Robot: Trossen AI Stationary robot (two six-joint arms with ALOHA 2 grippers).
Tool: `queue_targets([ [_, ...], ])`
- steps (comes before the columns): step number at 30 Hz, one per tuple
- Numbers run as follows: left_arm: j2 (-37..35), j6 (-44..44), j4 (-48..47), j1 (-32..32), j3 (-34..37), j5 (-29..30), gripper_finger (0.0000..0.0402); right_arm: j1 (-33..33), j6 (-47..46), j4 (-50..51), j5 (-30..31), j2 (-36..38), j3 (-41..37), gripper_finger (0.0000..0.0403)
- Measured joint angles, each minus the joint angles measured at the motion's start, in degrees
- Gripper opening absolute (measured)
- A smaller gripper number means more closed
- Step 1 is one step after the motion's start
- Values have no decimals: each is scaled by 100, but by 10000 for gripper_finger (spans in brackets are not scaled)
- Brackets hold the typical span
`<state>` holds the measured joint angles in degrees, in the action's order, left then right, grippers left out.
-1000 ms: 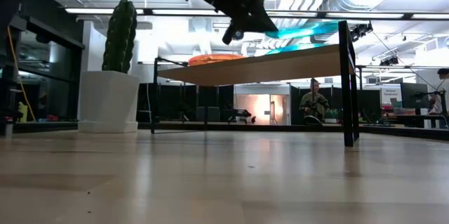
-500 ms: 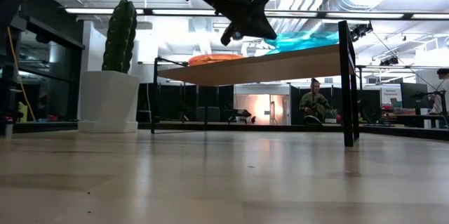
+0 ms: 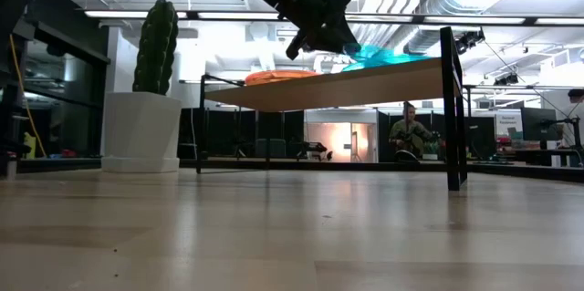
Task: Place and stack plates onto a shelf
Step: Stack the blue plate on top of the other blue plates on the shelf, then return to Home Position
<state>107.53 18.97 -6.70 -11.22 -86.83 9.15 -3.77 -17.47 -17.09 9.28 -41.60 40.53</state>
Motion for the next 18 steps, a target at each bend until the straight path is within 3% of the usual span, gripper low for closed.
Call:
queue_targets([
  [14, -160, -110, -136, -43, 2, -19, 133, 0, 0, 58, 2, 0, 0, 233],
  [18, -629, -180, -294, -204, 2, -609, 141, 0, 0, 58, 3, 0, 0, 233],
])
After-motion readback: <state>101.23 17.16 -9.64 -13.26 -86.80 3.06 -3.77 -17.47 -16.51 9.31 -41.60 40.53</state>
